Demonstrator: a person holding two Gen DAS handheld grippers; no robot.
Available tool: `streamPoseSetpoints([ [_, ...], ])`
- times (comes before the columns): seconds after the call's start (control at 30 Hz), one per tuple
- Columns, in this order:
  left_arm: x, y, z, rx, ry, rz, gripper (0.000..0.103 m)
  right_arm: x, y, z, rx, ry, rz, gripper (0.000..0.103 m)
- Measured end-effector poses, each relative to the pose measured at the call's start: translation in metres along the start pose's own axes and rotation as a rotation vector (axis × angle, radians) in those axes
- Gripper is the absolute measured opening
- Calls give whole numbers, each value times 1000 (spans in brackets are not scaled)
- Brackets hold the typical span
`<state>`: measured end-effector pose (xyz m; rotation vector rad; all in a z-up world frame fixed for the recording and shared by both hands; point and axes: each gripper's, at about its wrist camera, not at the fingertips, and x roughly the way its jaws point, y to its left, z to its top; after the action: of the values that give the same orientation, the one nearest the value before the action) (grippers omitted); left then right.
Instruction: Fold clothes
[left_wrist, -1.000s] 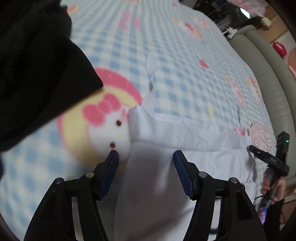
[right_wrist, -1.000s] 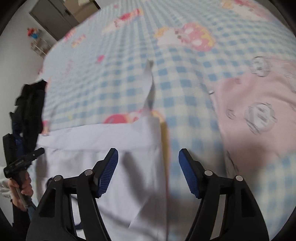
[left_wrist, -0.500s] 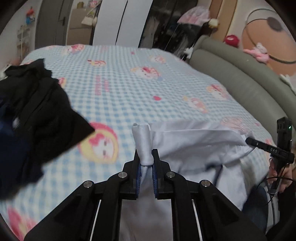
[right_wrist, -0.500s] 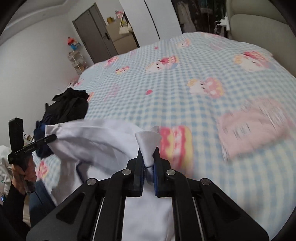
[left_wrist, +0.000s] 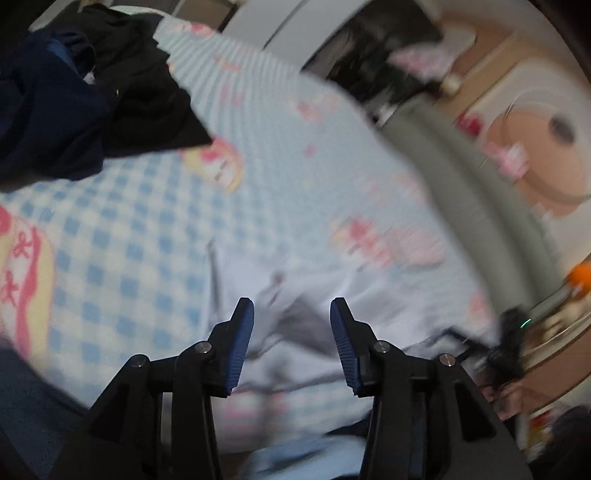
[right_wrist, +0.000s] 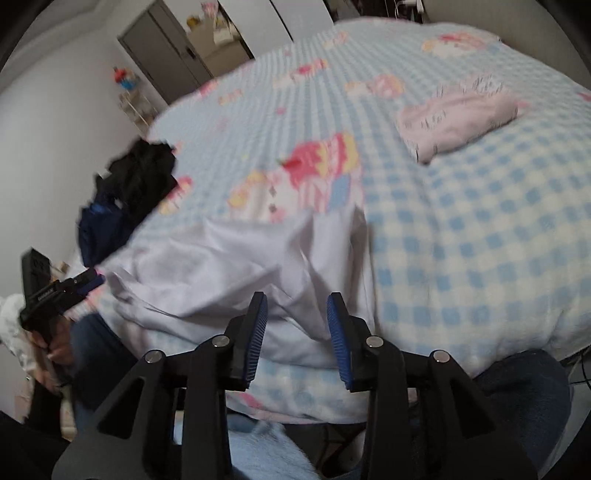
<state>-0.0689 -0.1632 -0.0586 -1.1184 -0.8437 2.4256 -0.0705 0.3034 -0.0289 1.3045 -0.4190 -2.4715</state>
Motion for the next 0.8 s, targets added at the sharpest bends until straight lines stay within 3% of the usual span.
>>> streamPoseSetpoints([
  [0.07, 6, 3, 6, -22, -7, 30, 45, -2, 3, 7, 19, -38, 8, 35],
  [0.13, 26, 5, 9, -2, 22, 108, 43, 10, 5, 11, 27, -28, 5, 35],
  [0.27, 74, 9, -2, -4, 221, 281, 32, 50, 5, 8, 27, 76, -20, 35],
  [0.33, 73, 8, -13, 20, 294, 348, 35, 59, -1, -3, 35, 118, -51, 31],
  [0.43, 48, 4, -17, 57, 285, 372, 37, 48, -17, -14, 84, 113, -50, 29],
  [0.5, 31, 6, -10, 24, 249, 309, 37, 39, -24, -13, 77, 113, -166, 36],
  [0.53, 21, 10, -4, -18, 205, 205, 37, 33, -26, -12, 70, 101, -180, 36],
  [0.6, 8, 19, 4, -94, 127, 53, 40, 21, -25, -7, 94, 58, -142, 36],
  [0.73, 21, 35, 4, -185, 121, 9, 39, 19, -6, -1, 54, 30, -111, 36],
  [0.8, 17, 42, -1, -258, 97, -137, 41, 24, 2, -2, 42, 43, -100, 36],
])
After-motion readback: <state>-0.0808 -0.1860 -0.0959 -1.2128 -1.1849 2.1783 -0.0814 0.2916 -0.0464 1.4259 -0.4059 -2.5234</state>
